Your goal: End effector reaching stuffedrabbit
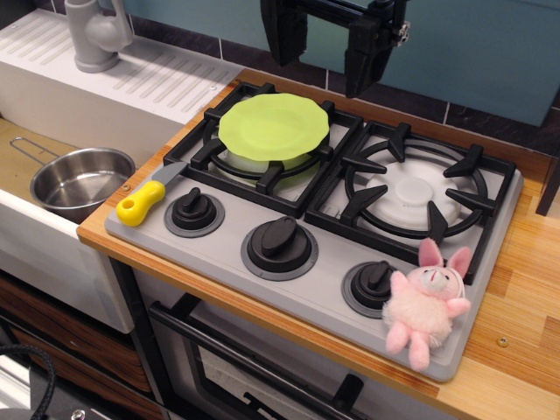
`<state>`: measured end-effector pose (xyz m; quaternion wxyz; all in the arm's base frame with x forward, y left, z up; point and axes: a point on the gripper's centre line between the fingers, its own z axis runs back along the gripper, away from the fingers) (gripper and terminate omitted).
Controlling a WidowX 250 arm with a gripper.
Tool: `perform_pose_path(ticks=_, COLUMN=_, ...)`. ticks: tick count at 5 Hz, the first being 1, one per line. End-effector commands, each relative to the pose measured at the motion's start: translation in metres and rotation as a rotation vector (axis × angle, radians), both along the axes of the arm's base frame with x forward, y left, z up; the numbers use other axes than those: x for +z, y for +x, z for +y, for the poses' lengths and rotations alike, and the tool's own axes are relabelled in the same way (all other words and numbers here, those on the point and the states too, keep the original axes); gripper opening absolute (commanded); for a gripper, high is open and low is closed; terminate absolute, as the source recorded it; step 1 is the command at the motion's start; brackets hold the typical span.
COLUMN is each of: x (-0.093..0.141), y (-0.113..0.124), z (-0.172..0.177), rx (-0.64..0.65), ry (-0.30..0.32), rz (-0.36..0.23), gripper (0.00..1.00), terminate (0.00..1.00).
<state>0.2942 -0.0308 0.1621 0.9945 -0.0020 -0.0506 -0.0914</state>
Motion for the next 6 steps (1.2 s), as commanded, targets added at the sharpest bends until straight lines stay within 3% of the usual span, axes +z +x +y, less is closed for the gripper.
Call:
perform_pose_path(ticks=1, x=0.000, y=0.000, z=0.000, rx=0.000, ry=0.000, rz=0.000, gripper=1.00, terminate=0.00)
perform_pose_path(ticks=4, x=-0.023, y=-0.027, z=-0.078, rx=0.099, ry=-0.009, rz=-0.057, gripper=1.00, terminate=0.00)
perform_pose_path(ticks=6, x=-0.062, y=-0.043, z=-0.104, rx=0.126, ry=-0.012, rz=-0.134, gripper=1.00, terminate=0.00)
